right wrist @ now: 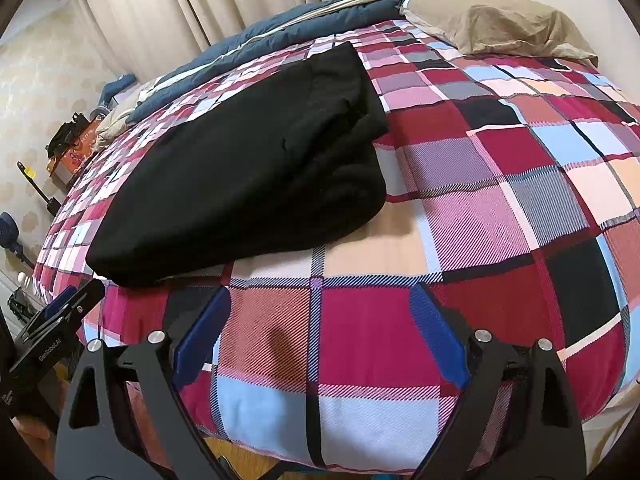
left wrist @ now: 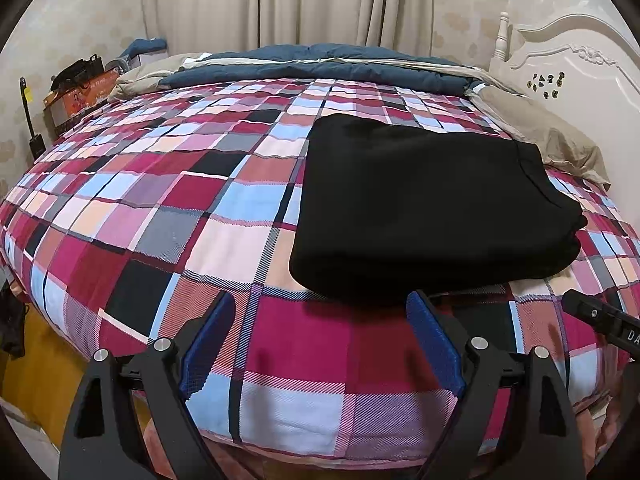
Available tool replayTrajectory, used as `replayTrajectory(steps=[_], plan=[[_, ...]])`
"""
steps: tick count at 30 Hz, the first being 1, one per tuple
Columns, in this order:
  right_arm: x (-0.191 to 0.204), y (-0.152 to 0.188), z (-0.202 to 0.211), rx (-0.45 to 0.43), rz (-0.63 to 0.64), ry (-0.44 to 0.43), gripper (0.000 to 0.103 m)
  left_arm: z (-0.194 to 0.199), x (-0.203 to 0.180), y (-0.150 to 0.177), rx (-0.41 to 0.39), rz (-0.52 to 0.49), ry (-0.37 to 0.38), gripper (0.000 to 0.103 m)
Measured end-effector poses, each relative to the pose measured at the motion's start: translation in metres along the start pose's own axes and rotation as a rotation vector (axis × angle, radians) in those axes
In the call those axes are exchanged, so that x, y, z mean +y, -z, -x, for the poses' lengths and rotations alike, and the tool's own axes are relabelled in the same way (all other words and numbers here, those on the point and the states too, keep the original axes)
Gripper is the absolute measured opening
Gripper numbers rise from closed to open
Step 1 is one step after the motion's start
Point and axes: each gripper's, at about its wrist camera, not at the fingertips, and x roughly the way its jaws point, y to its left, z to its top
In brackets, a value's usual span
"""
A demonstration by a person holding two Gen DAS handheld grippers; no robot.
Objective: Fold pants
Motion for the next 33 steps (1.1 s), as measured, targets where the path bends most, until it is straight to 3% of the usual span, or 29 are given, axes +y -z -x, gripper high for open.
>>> replayTrajectory(steps=[19, 33], plan=[[-0.0013, 0.0018, 0.0001, 0.009, 0.001, 0.000, 0.091, -0.0010, 0.0022, 0.0001, 0.012, 0.013, 0.011, 0.086], [-0.0009, 0.0015, -0.0005, 0.013, 0.001, 0.000, 0.091, 0.0022, -0.0074, 0.0003, 0.005, -0.031, 0.017, 0.086]])
